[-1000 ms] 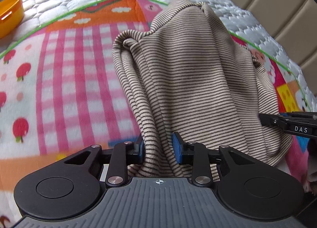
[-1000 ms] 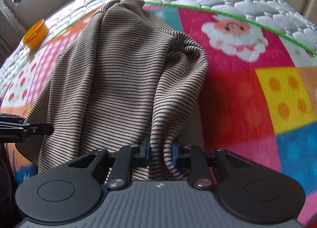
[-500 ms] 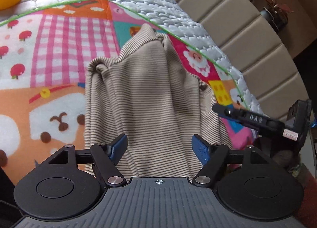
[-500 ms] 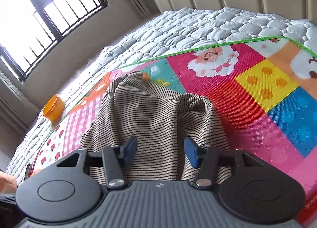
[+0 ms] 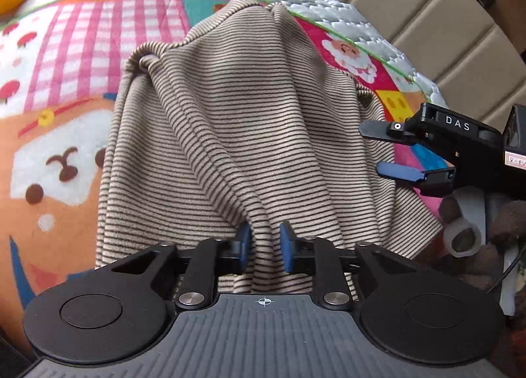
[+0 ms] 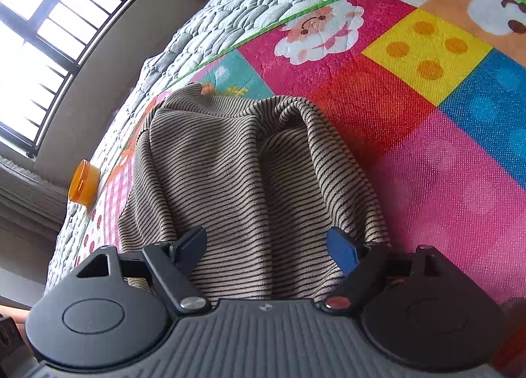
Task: Fold clothes
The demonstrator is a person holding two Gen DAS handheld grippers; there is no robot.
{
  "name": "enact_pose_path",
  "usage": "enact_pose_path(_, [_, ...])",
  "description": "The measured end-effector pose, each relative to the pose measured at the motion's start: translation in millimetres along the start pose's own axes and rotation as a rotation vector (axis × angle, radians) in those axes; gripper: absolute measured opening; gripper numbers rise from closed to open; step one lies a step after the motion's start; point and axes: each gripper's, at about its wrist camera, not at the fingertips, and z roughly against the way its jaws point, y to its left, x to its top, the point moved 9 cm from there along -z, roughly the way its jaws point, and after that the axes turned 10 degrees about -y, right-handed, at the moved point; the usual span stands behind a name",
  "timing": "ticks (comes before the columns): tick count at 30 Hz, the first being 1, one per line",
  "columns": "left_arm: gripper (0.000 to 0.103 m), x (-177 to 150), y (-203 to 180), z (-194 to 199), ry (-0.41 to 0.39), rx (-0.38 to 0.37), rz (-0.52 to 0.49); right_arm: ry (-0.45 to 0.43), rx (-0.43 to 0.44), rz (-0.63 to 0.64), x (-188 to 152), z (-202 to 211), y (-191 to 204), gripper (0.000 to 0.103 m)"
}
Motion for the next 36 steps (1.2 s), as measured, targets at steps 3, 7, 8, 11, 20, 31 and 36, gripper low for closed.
enact_pose_path(3, [0.011,36.4,4.2,9.0,-0.091,-0.001,0.016,-0.001,-0.010,0.030,-0.7,-0.6,2.9,0.083])
enact_pose_path(7, [0.011,127.9,45.0,32.7,-0.316,0.118,0.067,-0.006,-0.031,0.094,-3.3,-0.7,7.9,0.083])
enact_pose_path(8, [0.011,152.7,61.7,40.7,-0.381,0.166,0.088,-0.007,-0.038,0.112,-4.2,-0.9,9.4,0.083])
enact_pose_path(11, [0.011,200.0,127.6,54.1,-0.488,0.311,0.184,-0.010,-0.064,0.182,-7.1,-2.4,15.1,0.084])
enact_pose_path(20, [0.058,152.6,270.4,64.7,-0.351,0.500,0.394,-0.045,-0.108,0.323,5.4,-16.5,34.2,0.084])
enact_pose_path(31, [0.080,175.2,127.9,-17.7,-0.361,0.151,0.252,-0.094,-0.173,0.483,51.1,-43.5,31.4,0.009])
enact_pose_path(36, [0.080,187.9,99.9,-66.0,-0.347,0.049,0.281,-0.192,-0.317,0.636,101.8,-47.0,10.5,0.009])
